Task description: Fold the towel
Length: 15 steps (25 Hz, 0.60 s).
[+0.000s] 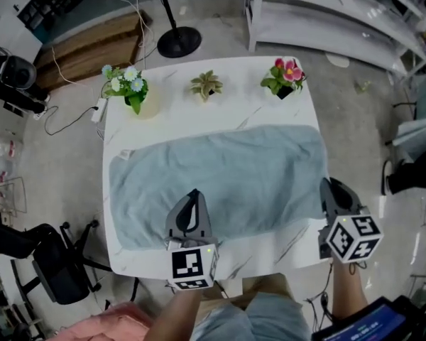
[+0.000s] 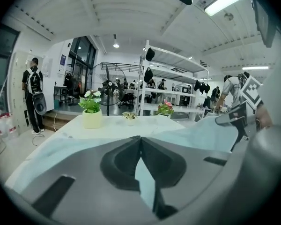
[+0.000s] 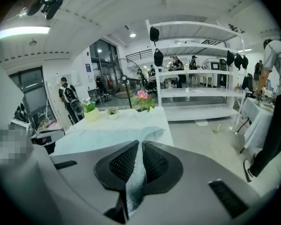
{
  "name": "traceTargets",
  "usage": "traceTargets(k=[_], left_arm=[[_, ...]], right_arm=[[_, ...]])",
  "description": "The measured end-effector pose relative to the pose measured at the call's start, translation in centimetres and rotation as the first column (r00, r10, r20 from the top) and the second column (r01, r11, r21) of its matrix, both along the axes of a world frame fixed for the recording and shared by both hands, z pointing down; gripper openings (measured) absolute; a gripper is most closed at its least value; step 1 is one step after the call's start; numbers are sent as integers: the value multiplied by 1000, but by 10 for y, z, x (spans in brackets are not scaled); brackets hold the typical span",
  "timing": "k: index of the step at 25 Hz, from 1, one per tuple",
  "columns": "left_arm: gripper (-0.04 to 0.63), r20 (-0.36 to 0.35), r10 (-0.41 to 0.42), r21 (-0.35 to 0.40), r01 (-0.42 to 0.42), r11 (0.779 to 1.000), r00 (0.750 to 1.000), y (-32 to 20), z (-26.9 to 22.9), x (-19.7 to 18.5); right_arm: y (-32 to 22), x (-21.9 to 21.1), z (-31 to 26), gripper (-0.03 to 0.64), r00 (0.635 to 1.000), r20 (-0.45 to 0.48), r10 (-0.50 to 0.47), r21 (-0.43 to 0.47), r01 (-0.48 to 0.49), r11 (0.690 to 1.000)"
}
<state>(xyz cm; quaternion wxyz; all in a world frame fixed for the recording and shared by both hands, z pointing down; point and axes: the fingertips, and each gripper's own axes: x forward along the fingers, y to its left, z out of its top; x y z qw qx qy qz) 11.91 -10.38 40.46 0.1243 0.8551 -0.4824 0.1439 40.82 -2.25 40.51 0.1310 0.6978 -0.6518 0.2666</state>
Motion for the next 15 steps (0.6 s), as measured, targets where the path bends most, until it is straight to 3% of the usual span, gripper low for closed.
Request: traceTargets(k=[6, 15], left_arm=[[6, -47, 57, -34, -58, 998, 997, 6, -3, -6], [6, -77, 23, -21, -25, 999, 997, 1, -28, -73]], right_arm=[[-11, -23, -25, 35, 998, -57, 7, 8, -7, 1000], [-45, -105, -78, 35, 988, -134, -78, 48, 85, 995]])
